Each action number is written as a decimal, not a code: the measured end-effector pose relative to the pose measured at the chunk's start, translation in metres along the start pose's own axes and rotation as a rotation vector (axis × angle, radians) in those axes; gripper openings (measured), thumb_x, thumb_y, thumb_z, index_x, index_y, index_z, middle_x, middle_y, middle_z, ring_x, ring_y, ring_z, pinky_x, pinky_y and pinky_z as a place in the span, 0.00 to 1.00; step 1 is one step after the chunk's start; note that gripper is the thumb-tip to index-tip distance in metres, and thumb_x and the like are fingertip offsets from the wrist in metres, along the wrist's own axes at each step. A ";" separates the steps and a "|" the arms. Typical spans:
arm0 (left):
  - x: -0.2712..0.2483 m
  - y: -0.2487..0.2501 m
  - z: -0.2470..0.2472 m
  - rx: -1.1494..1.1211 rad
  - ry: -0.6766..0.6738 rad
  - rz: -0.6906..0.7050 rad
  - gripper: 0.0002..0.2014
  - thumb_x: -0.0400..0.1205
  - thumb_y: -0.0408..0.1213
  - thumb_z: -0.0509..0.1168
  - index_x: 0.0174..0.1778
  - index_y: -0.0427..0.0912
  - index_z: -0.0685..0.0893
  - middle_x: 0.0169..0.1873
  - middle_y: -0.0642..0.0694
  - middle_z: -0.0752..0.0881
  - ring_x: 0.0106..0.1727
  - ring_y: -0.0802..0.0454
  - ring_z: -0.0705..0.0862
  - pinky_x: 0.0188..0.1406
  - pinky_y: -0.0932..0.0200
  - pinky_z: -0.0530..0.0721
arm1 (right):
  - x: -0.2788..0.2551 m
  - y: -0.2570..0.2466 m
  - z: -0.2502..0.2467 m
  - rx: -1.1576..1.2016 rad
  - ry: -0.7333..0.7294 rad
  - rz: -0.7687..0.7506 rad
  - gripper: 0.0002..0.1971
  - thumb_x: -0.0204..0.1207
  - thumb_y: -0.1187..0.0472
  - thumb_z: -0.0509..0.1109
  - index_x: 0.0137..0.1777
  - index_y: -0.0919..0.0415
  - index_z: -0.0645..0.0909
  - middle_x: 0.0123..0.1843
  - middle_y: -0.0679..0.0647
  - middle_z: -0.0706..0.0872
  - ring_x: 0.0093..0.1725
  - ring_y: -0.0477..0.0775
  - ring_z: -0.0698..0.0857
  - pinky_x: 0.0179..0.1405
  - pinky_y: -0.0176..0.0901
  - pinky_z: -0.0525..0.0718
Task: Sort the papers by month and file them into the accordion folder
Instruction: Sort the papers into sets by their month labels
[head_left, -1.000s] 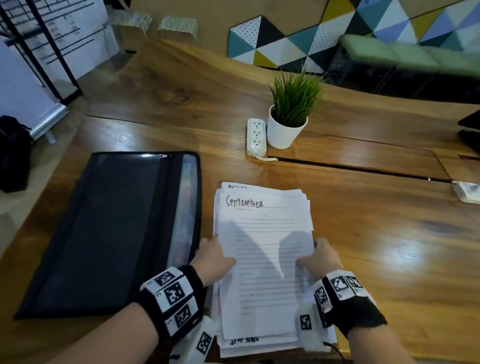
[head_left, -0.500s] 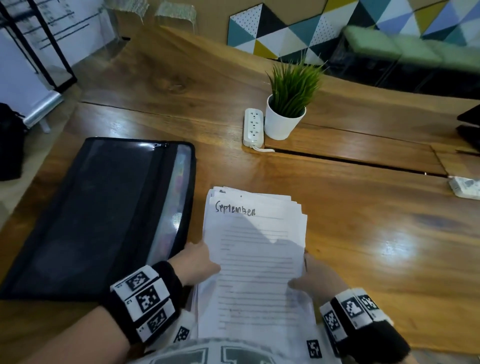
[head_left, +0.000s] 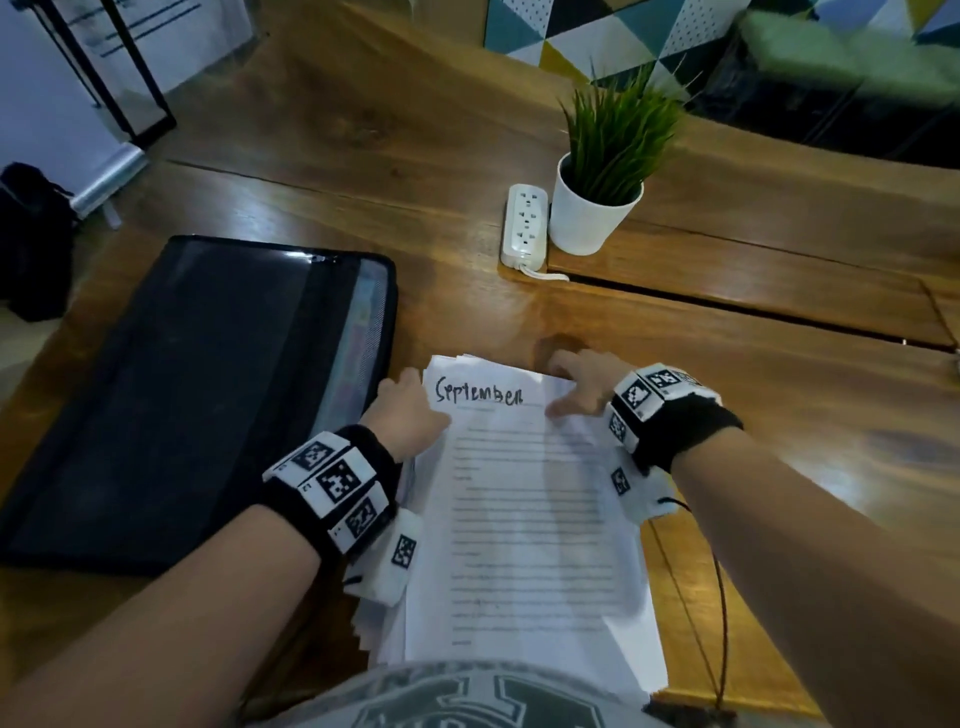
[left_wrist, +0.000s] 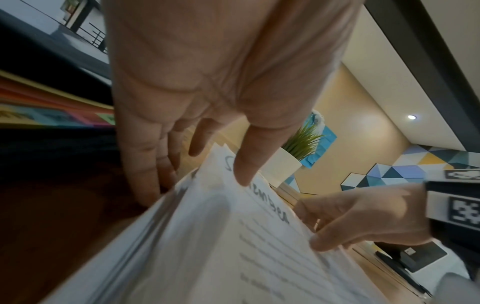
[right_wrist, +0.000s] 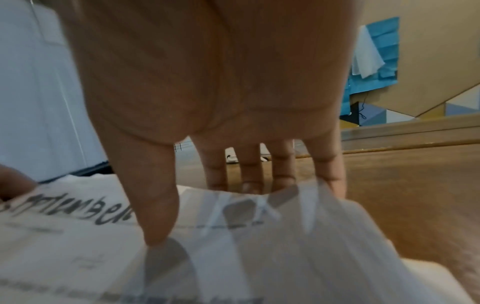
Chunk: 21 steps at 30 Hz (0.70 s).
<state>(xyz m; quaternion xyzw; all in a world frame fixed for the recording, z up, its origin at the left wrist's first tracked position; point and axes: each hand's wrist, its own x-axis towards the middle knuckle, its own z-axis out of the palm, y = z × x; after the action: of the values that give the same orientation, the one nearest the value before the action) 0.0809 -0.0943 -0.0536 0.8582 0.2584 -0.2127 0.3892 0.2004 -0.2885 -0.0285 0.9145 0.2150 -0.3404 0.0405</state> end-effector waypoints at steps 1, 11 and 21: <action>0.002 0.001 0.000 -0.013 0.013 0.014 0.27 0.76 0.40 0.67 0.71 0.38 0.70 0.65 0.38 0.76 0.61 0.41 0.79 0.61 0.48 0.80 | -0.002 0.002 0.001 -0.027 -0.006 0.005 0.31 0.73 0.42 0.69 0.73 0.50 0.66 0.69 0.58 0.73 0.67 0.64 0.73 0.63 0.56 0.75; 0.009 0.009 0.001 -0.208 0.023 0.000 0.12 0.80 0.37 0.66 0.57 0.37 0.78 0.54 0.41 0.84 0.54 0.43 0.84 0.53 0.46 0.86 | 0.000 -0.001 -0.003 0.255 0.190 0.055 0.08 0.73 0.64 0.55 0.40 0.53 0.74 0.45 0.56 0.82 0.45 0.60 0.81 0.42 0.45 0.76; 0.013 0.005 0.004 -0.181 0.199 0.118 0.20 0.77 0.37 0.69 0.63 0.43 0.73 0.58 0.46 0.79 0.53 0.50 0.81 0.48 0.58 0.78 | -0.009 0.004 0.018 0.124 0.208 -0.037 0.33 0.76 0.53 0.68 0.79 0.49 0.58 0.79 0.53 0.65 0.78 0.57 0.64 0.79 0.64 0.51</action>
<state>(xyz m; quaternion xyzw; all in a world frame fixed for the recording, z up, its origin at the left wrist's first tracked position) 0.0932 -0.0968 -0.0606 0.8501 0.2630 -0.0790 0.4494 0.1849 -0.2991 -0.0366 0.9413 0.2136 -0.2573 -0.0451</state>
